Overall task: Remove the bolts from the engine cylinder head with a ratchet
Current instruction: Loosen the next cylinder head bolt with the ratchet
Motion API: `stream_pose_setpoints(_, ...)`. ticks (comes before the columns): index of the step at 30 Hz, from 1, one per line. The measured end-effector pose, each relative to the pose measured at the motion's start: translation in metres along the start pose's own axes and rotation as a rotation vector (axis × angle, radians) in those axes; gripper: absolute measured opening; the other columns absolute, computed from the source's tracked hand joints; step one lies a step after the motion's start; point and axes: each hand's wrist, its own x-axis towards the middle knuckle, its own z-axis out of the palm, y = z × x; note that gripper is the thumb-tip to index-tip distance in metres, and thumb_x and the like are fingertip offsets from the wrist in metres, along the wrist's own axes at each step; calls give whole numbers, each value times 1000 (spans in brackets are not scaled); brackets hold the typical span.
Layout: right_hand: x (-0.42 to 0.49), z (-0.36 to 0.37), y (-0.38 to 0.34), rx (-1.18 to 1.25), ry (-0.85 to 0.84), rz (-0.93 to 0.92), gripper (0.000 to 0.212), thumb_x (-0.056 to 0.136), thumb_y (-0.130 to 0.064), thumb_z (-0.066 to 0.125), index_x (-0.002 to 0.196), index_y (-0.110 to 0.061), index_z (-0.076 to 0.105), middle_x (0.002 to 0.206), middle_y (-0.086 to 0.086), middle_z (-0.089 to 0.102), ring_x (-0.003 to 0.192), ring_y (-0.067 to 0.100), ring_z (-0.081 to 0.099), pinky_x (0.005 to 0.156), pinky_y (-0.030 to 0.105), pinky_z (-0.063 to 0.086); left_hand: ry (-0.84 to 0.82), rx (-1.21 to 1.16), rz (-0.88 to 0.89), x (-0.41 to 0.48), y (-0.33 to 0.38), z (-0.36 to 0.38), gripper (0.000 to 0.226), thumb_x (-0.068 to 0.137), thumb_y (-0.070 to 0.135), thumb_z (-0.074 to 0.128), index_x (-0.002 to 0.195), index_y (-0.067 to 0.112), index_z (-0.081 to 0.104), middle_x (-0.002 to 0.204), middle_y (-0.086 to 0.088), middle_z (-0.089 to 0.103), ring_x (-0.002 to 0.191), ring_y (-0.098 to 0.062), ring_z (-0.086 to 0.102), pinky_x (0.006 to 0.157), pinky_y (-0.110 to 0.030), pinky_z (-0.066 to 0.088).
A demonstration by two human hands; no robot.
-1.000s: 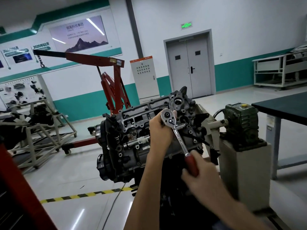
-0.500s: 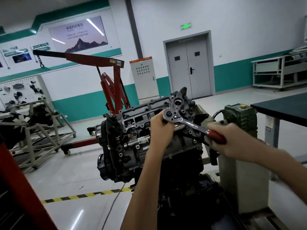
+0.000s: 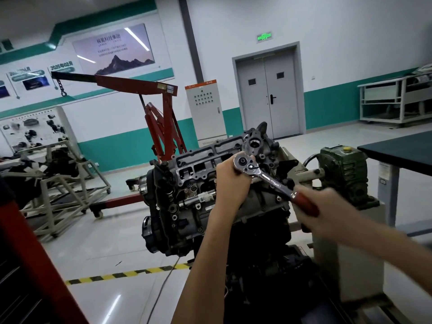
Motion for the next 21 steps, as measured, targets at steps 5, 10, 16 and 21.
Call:
stream_pose_setpoints(5, 4, -2, 6, -52, 46, -6, 23, 76, -5, 67, 86, -19, 52, 60, -1, 56, 47, 9, 53, 51, 28, 51, 24, -15, 34, -3, -3, 2, 52, 89, -2, 58, 54, 30, 36, 46, 17, 41, 49, -1, 30, 49, -17, 26)
stream_pose_setpoints(10, -23, 95, -58, 465, 316, 200, 29, 73, -2, 65, 74, -24, 45, 51, -6, 45, 40, 2, 45, 40, 7, 31, 57, -32, 46, -5, -2, 5, 49, 94, 10, 60, 57, 27, 32, 49, 16, 33, 53, -2, 26, 52, -26, 28)
stream_pose_setpoints(16, -19, 89, -54, 470, 191, 192, 28, 76, -1, 61, 97, -18, 51, 57, -6, 43, 43, -1, 49, 42, 5, 31, 67, -68, 6, -5, -4, 6, 50, 93, 11, 61, 56, 27, 31, 49, 16, 33, 51, -1, 27, 50, -14, 25)
stream_pose_setpoints(21, 5, -16, 5, -74, -82, -3, 37, 78, -5, 64, 91, -37, 51, 69, -3, 58, 54, 8, 59, 57, 24, 53, 32, -42, 1, -2, -2, 5, 52, 89, -1, 59, 53, 31, 38, 45, 17, 41, 47, -1, 32, 49, -16, 27)
